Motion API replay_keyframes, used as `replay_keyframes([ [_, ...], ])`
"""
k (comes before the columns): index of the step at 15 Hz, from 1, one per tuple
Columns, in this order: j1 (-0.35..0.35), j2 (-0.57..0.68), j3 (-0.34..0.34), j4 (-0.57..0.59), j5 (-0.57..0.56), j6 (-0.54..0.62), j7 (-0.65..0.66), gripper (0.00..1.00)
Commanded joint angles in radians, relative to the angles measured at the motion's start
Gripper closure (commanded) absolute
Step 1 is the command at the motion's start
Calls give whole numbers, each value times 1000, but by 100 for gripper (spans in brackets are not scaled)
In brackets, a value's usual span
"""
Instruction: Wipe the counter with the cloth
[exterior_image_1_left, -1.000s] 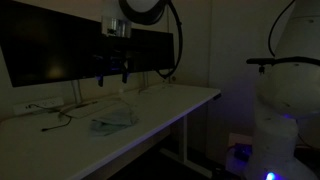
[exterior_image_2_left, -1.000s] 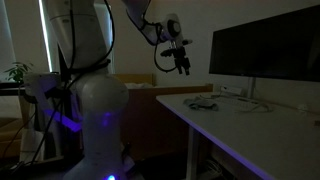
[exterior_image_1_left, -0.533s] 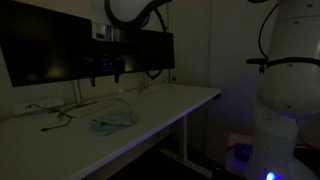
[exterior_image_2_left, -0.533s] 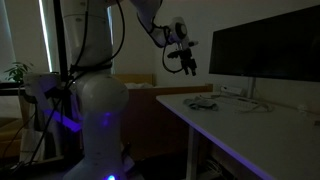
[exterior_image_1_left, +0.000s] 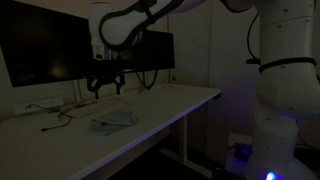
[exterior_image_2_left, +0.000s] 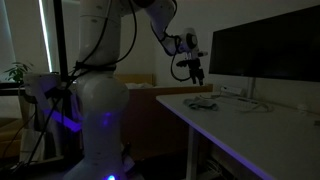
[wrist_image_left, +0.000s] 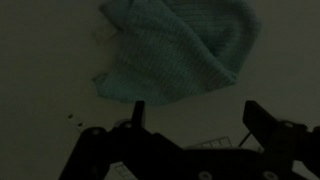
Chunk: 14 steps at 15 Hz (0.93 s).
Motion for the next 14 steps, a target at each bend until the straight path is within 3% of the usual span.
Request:
replay_keyframes([
  [1, 40, 59, -31, 25, -13, -13, 32, 0],
  [14, 102, 159, -78, 1, 22, -5, 21, 0],
])
